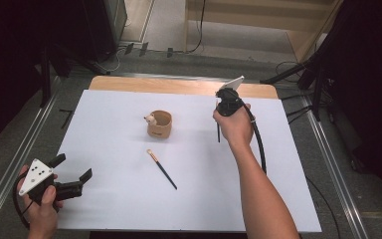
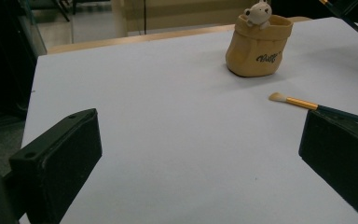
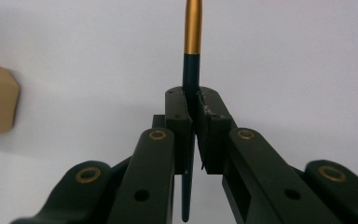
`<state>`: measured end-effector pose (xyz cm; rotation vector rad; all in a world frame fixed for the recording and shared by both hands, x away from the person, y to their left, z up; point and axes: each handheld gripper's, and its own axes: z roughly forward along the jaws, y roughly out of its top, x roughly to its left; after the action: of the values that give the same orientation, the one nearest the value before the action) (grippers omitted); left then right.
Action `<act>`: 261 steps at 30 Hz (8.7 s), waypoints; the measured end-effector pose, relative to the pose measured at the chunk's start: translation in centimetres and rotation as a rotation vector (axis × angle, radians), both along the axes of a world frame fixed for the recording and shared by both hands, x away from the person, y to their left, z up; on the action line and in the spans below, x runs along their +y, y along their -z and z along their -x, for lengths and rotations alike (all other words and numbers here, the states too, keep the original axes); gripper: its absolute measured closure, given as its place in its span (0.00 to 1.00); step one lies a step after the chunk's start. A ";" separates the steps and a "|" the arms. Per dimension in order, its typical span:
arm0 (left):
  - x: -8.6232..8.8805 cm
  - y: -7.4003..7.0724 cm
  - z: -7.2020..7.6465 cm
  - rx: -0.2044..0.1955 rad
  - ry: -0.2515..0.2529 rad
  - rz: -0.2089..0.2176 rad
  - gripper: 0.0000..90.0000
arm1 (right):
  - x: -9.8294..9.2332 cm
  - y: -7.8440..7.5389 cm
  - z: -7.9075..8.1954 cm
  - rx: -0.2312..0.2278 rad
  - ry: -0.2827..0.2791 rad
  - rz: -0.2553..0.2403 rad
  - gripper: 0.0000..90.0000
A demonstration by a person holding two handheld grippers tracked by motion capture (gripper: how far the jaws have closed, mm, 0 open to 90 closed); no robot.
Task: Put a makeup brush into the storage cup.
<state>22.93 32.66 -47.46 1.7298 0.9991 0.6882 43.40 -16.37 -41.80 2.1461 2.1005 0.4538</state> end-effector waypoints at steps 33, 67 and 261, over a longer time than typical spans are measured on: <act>0.1 0.0 0.0 0.000 -0.002 0.001 0.00 | -0.1 -1.5 3.6 -0.467 0.000 -0.072 0.94; -0.1 0.0 0.0 0.000 -0.001 0.001 0.00 | 0.9 -1.2 6.8 -0.933 -0.049 -0.086 0.94; 0.4 -0.1 0.4 -0.009 -0.009 0.005 0.00 | 10.0 2.6 13.5 -0.843 -0.560 -0.335 0.00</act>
<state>22.53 33.07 -47.33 1.7171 1.0018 0.6984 29.92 -6.34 -44.38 1.0560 2.0979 1.5239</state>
